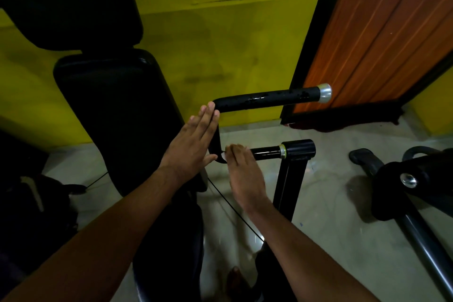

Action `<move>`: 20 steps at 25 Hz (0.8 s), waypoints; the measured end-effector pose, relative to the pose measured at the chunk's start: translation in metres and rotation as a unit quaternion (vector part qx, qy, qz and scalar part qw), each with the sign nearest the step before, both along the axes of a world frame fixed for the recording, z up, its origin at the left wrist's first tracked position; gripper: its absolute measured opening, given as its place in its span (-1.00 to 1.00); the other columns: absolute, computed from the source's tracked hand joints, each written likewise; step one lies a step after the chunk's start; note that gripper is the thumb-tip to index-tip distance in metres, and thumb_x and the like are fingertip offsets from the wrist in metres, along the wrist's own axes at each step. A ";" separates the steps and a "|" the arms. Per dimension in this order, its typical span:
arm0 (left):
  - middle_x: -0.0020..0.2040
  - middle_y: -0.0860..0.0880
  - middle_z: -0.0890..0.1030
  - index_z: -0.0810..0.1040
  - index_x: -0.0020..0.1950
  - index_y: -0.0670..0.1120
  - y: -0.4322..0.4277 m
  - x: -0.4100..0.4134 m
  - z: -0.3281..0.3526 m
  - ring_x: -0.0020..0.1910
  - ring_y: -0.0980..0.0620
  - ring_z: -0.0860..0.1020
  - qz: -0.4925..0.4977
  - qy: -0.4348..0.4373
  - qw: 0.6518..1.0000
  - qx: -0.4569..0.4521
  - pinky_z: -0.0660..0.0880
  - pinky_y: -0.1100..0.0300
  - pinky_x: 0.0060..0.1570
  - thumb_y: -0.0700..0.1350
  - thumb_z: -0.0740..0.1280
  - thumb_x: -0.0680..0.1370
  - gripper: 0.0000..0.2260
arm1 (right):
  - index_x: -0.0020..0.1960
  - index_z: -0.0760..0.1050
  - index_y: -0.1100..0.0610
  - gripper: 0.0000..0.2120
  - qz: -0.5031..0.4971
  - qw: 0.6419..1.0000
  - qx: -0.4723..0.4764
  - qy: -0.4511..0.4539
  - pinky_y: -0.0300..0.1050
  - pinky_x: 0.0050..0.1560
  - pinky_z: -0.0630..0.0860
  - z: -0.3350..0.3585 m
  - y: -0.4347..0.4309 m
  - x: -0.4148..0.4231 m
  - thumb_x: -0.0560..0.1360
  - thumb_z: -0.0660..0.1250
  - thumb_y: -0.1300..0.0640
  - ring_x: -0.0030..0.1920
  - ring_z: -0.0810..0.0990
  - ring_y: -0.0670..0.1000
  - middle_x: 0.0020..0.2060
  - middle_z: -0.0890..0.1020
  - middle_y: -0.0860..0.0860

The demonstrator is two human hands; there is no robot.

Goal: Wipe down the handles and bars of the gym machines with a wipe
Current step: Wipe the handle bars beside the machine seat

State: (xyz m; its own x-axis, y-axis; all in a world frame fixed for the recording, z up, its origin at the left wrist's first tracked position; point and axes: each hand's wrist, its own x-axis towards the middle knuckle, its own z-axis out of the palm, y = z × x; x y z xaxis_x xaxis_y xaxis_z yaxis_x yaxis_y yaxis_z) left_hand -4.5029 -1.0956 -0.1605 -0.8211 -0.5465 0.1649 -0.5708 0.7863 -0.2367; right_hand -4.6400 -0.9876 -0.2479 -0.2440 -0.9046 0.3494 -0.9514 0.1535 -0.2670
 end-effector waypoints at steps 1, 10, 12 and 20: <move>0.58 -0.20 -0.25 -0.19 0.58 -0.24 0.000 0.001 0.000 0.57 -0.14 -0.17 0.002 -0.002 1.000 -0.001 0.01 -0.01 0.53 0.22 0.40 0.45 0.04 | 0.36 0.44 0.23 -0.50 0.002 1.000 -0.006 -0.004 0.03 0.33 0.44 0.001 -0.001 -0.001 0.43 0.39 0.26 0.24 0.51 0.15 0.23 0.54 0.15; 0.59 -0.17 -0.20 -0.15 0.59 -0.21 -0.001 0.003 0.004 0.58 -0.11 -0.11 -0.015 0.019 0.999 0.029 0.02 0.03 0.52 0.14 0.43 0.47 -0.02 | 0.20 0.56 0.20 -0.70 -0.040 0.986 -0.039 -0.158 -0.04 0.32 0.41 0.017 -0.016 0.034 0.48 0.33 0.30 0.14 0.56 0.09 0.09 0.63 0.08; 0.60 -0.17 -0.11 -0.08 0.59 -0.21 -0.004 0.005 0.007 0.58 -0.10 -0.04 -0.028 0.040 0.997 0.056 0.09 0.03 0.51 0.04 0.44 0.49 -0.09 | 0.17 0.60 0.16 -0.79 -0.144 0.915 -0.114 -0.359 -0.13 0.20 0.49 0.028 -0.016 0.048 0.60 0.26 0.23 0.07 0.60 -0.02 0.04 0.67 0.01; 0.51 -0.18 0.29 0.26 0.52 -0.22 -0.038 0.009 0.028 0.47 -0.10 0.32 -0.111 0.088 0.989 0.045 0.38 0.00 0.37 -0.20 0.36 0.57 -0.45 | 0.45 0.41 0.08 -0.64 -0.095 0.627 -0.121 -0.763 -0.21 0.34 0.38 0.052 -0.025 0.061 0.66 0.17 0.14 0.32 0.50 -0.12 0.29 0.56 -0.06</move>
State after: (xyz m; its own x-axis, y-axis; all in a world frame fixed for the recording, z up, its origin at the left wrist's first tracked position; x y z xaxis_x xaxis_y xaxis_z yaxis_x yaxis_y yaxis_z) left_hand -4.4941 -1.1339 -0.1326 -0.8852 -0.3749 0.2754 -0.4079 0.9101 -0.0724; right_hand -4.5787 -1.0129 -0.1963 -0.5569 -0.7738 -0.3018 0.4711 0.0050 -0.8821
